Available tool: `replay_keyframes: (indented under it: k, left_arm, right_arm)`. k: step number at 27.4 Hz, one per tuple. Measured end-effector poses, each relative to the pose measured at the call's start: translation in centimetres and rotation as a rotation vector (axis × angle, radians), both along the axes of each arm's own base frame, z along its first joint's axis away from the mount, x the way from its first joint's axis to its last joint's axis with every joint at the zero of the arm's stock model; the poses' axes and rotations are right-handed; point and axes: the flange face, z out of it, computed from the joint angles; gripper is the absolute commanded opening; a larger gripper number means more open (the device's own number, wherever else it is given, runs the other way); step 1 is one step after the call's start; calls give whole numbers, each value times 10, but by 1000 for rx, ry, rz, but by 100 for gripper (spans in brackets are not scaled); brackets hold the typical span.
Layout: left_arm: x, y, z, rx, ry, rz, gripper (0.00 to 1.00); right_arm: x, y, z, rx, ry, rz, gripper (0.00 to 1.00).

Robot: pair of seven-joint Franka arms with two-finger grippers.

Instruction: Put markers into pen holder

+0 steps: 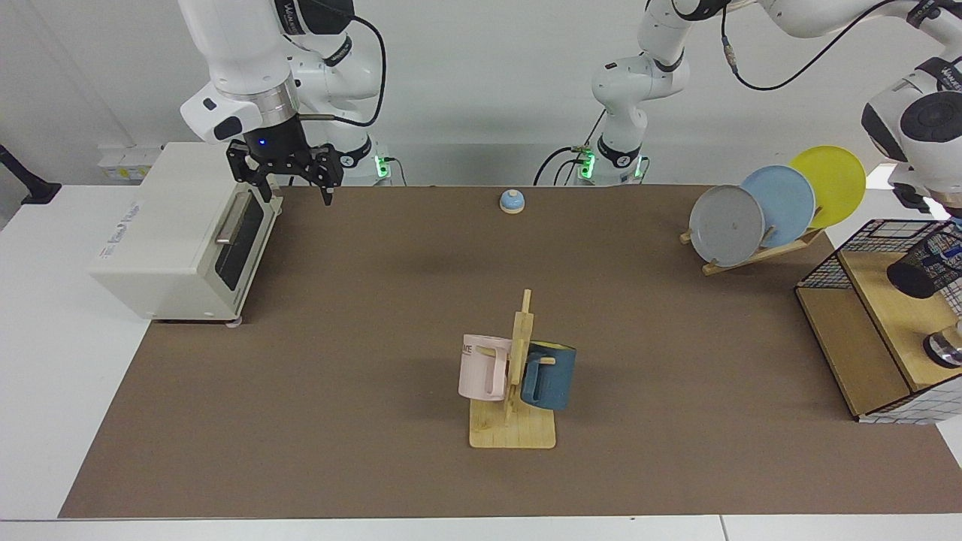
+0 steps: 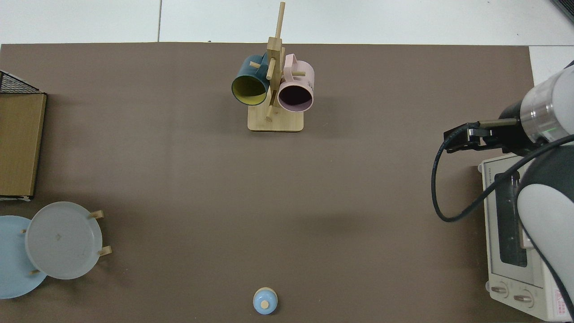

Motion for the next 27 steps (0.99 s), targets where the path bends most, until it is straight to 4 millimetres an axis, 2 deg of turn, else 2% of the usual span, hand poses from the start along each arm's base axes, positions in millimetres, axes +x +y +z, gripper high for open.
replay_keyframes:
  k: [7,27]
  left_arm:
    - [-5,3,-12,-47,0,19,0]
    - [-11,3,-24,-91,-3,26,0]
  right_arm:
    - [0,0,0,0,0,0,100]
    - [0,0,0,0,0,0,100]
